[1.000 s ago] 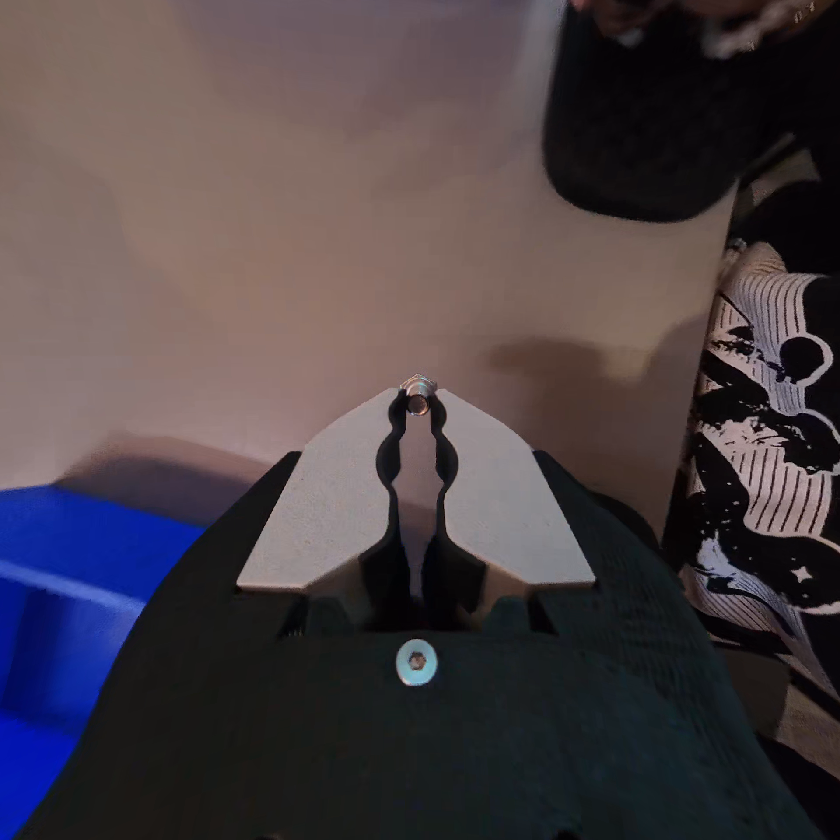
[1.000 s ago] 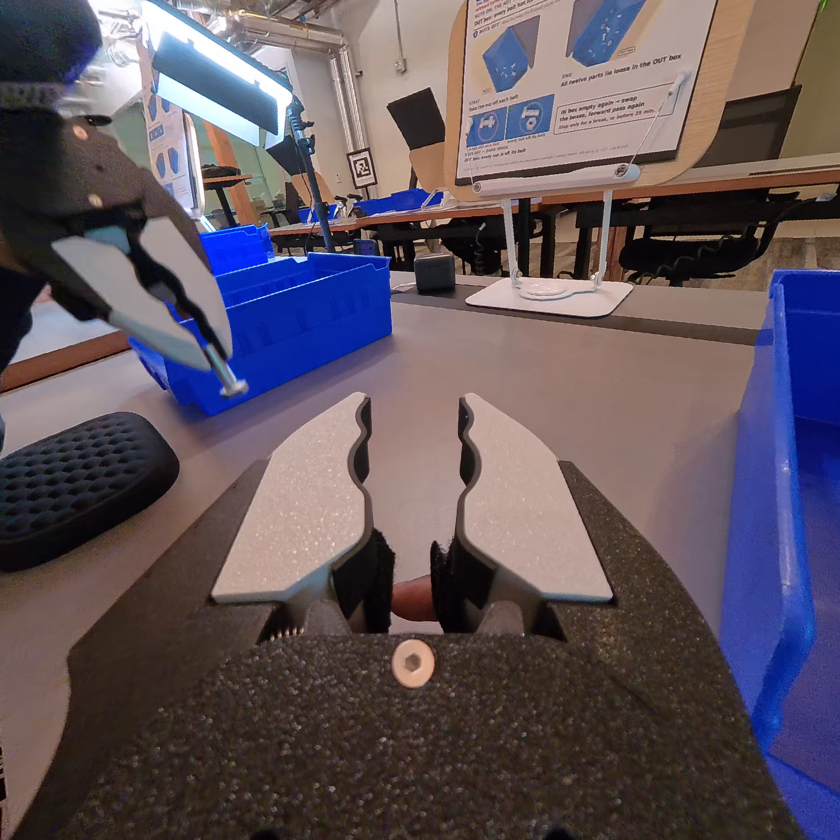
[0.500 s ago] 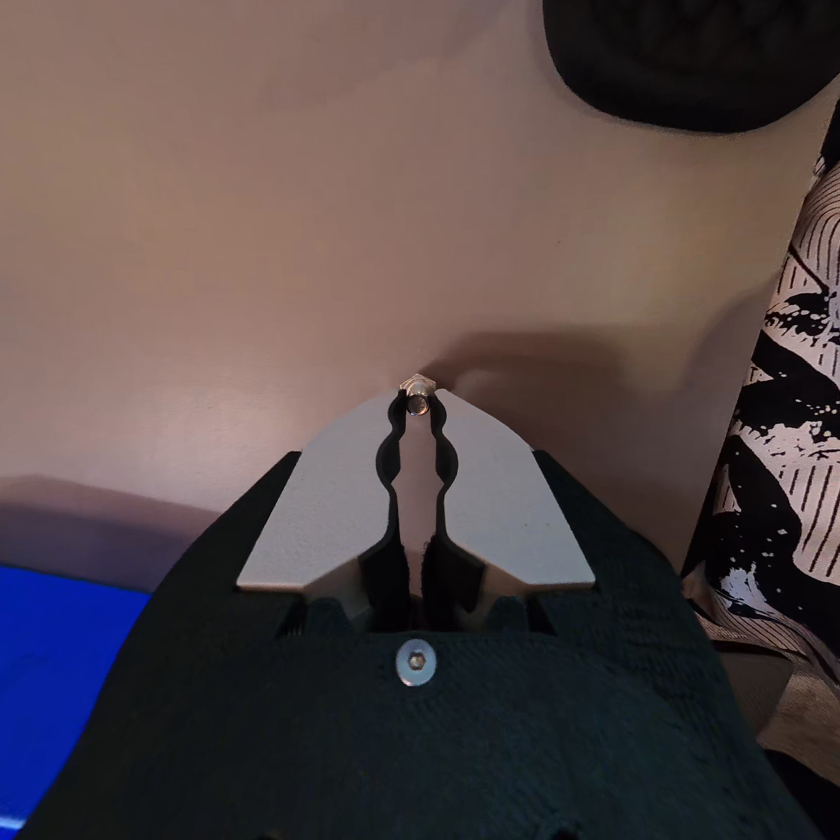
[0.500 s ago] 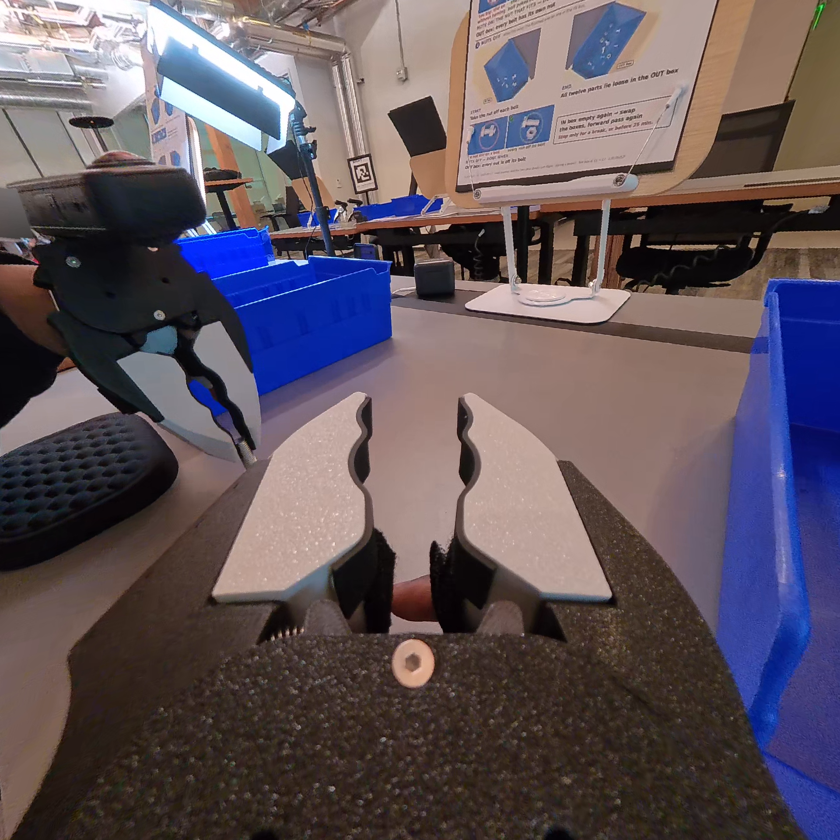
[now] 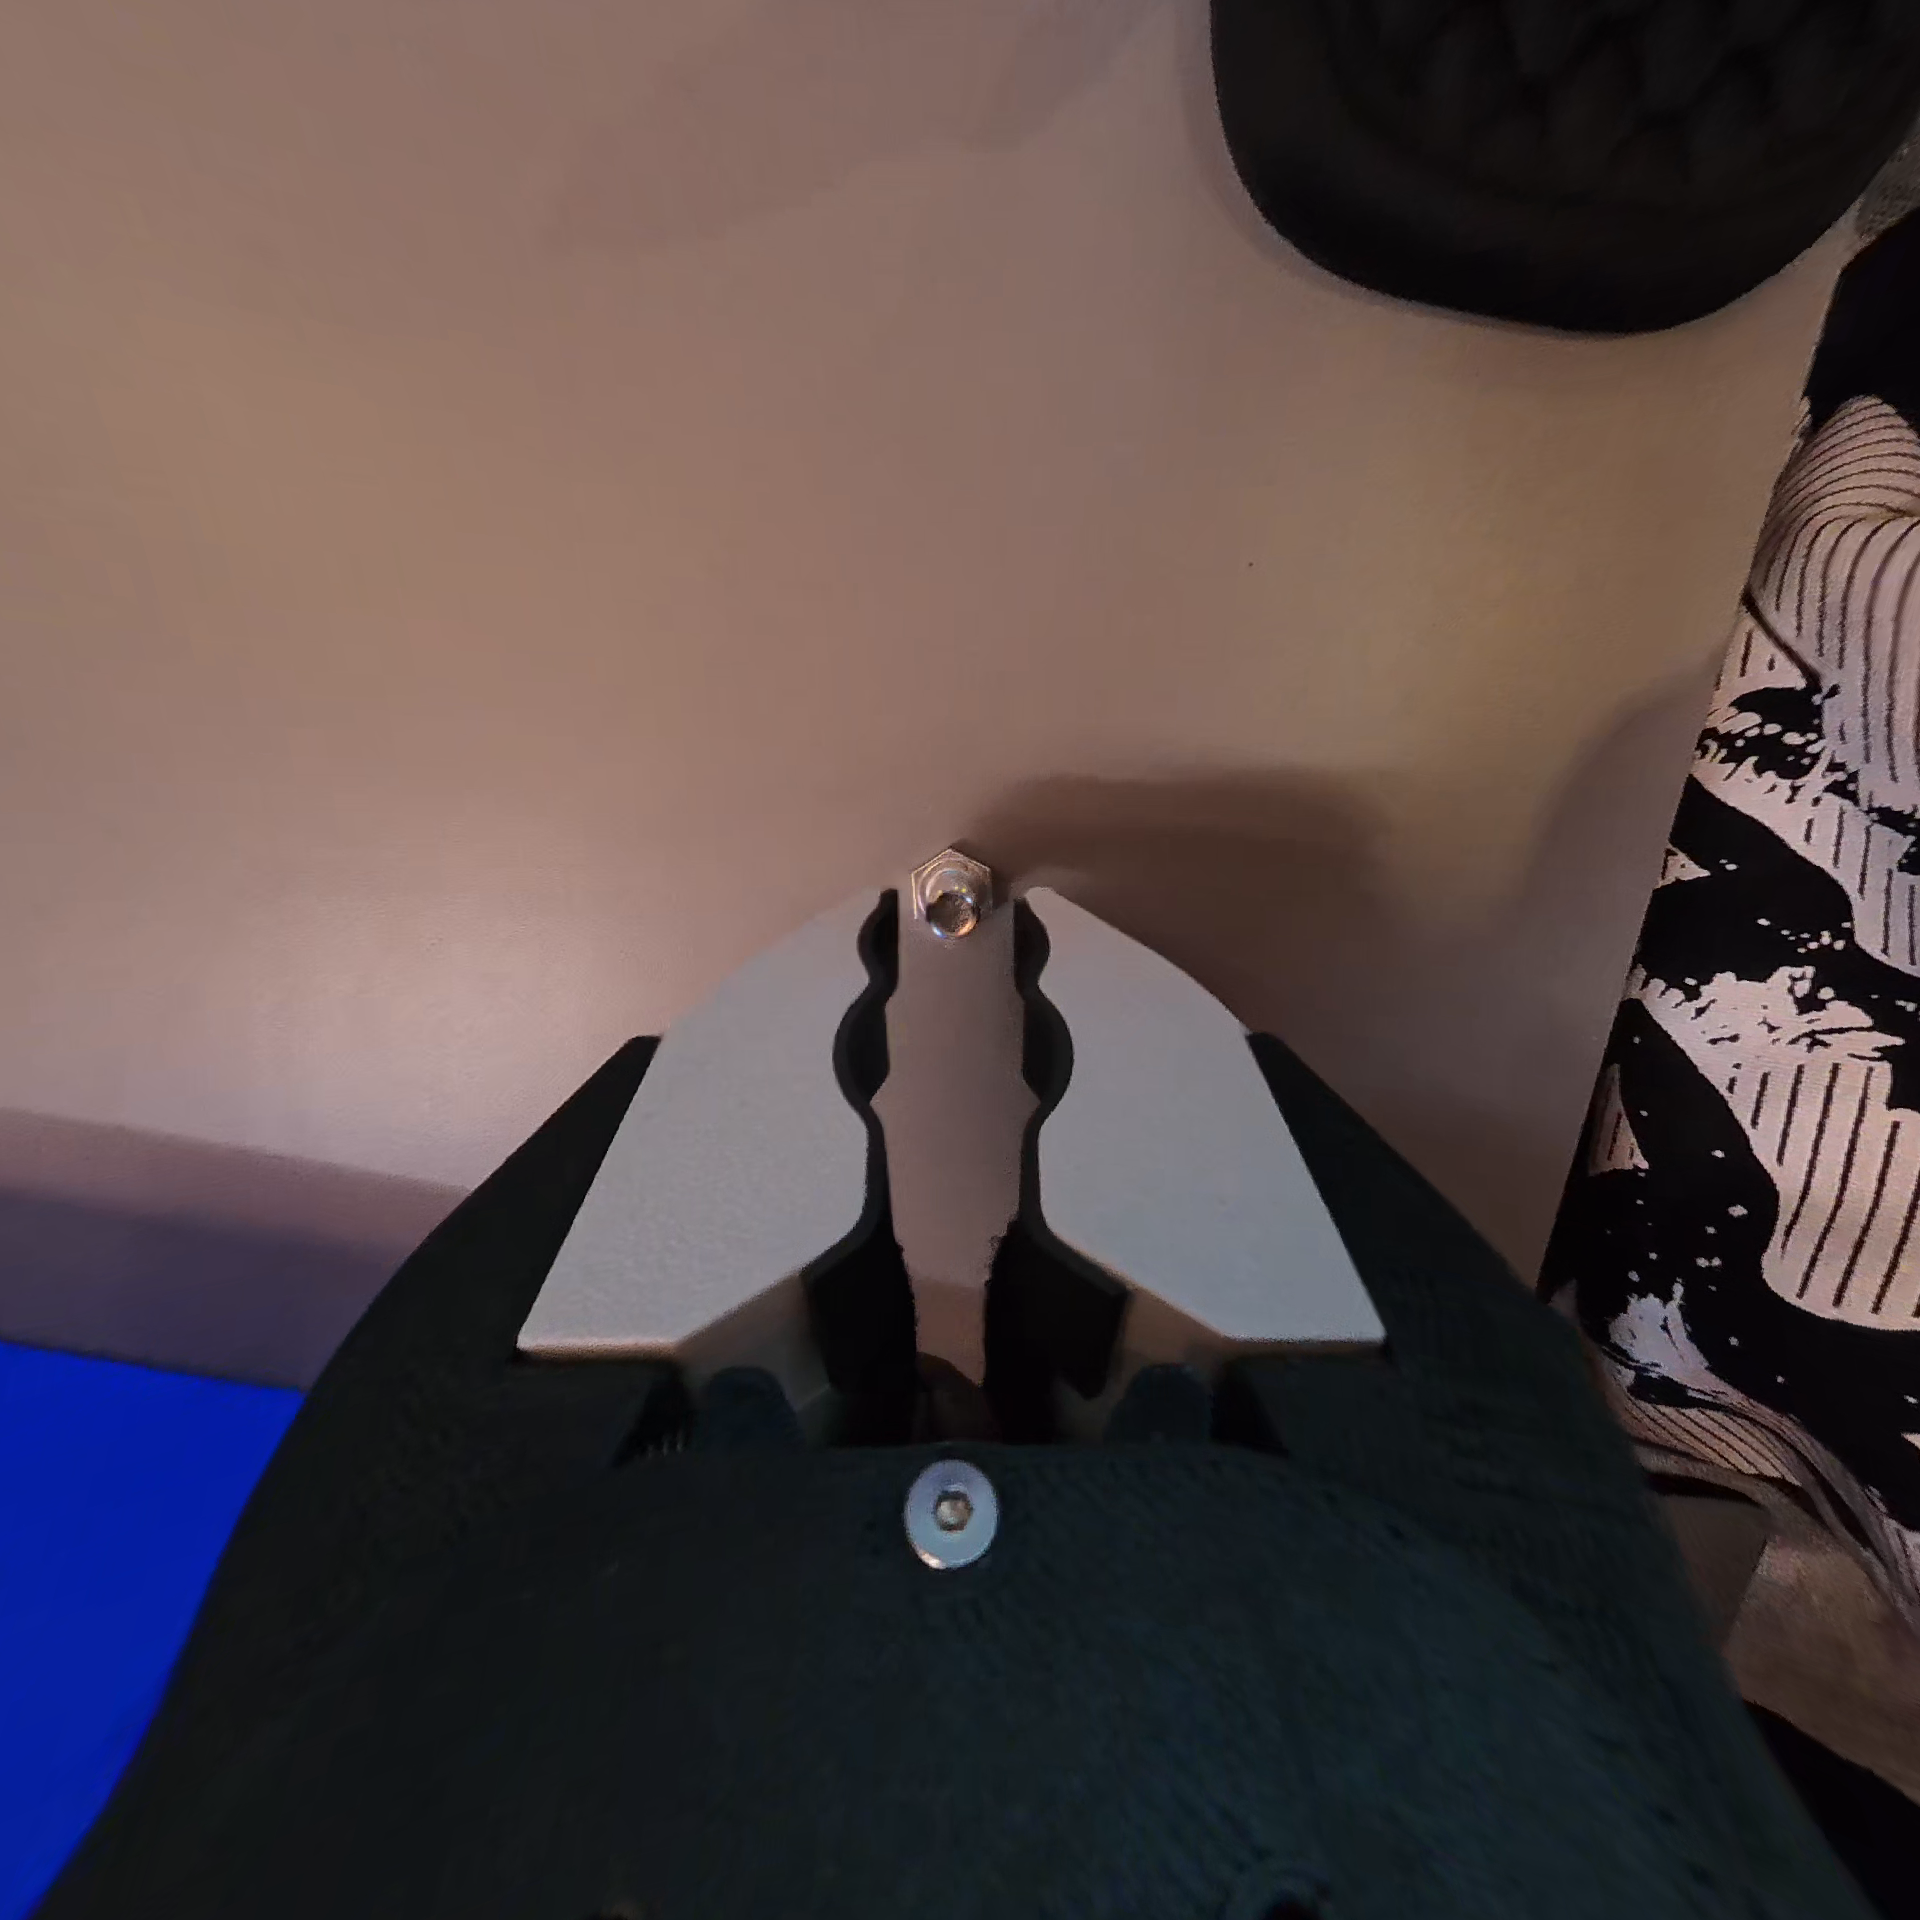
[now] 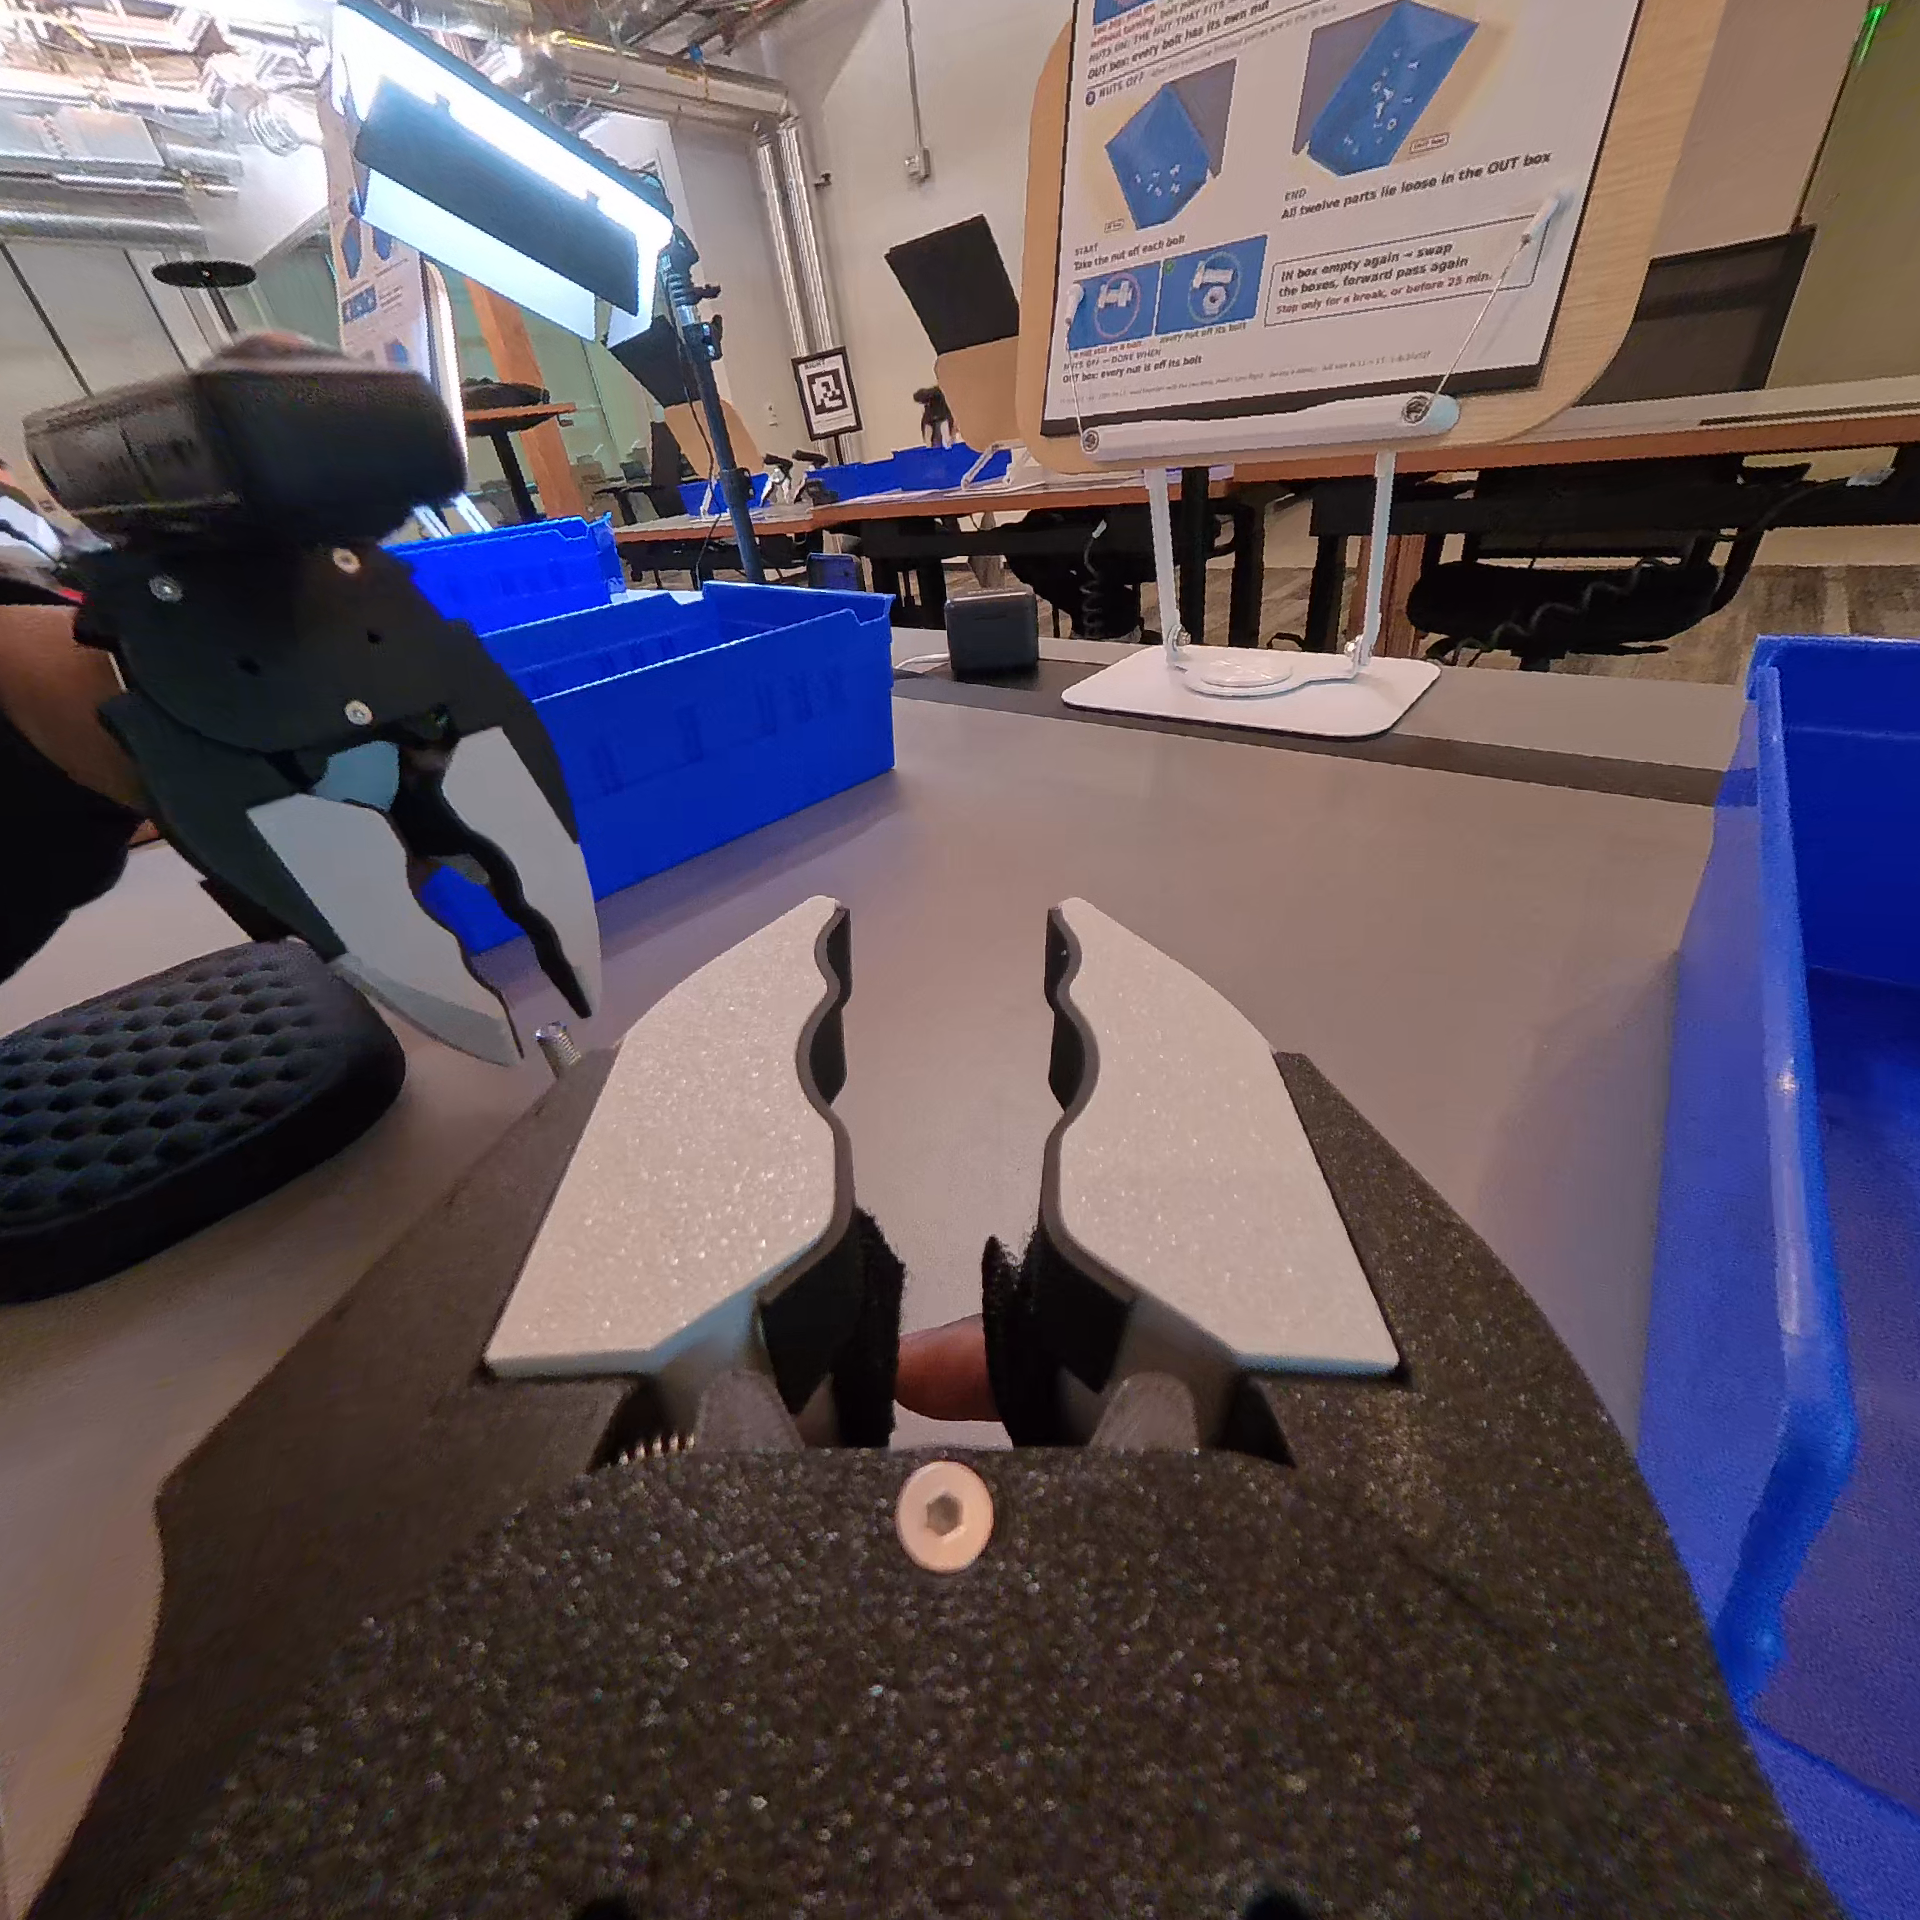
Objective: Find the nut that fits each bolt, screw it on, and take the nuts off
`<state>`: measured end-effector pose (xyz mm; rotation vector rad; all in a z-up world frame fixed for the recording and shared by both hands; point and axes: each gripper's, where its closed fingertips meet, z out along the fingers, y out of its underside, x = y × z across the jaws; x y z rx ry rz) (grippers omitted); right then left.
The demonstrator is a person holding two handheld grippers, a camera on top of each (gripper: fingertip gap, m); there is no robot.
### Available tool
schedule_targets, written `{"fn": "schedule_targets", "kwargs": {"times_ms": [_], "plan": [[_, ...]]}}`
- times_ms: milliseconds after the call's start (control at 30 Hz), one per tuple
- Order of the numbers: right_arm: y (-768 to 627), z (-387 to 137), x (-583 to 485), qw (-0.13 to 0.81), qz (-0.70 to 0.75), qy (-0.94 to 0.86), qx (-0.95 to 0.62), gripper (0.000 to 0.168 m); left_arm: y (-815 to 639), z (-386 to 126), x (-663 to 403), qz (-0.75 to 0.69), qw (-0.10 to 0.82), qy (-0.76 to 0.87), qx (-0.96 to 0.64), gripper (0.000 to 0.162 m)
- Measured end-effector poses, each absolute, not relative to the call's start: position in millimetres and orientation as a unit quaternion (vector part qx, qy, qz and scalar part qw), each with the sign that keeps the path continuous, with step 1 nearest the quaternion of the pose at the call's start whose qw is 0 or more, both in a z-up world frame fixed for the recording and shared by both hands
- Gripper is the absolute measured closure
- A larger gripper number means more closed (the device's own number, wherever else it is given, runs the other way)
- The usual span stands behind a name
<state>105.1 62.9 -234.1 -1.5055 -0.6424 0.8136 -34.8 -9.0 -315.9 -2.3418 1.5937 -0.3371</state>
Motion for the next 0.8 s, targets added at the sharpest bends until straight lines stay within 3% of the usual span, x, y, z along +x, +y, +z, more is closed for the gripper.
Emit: {"fn": "schedule_targets", "kwargs": {"times_ms": [233,467,800], "plan": [[63,-234,105,0.611,0.353,-0.279,-0.652,0.132,-6,-258,-44,-0.195,0.244,0.503,-0.806,0.114],[62,-234,105,0.612,0.350,-0.281,-0.651,0.132,19,-203,-161,-0.143,0.333,0.364,-0.858,0.113],[63,-235,104,0.611,0.346,-0.283,-0.653,0.132,15,-288,-308,-0.010,0.200,0.146,-0.969,0.121]]}}
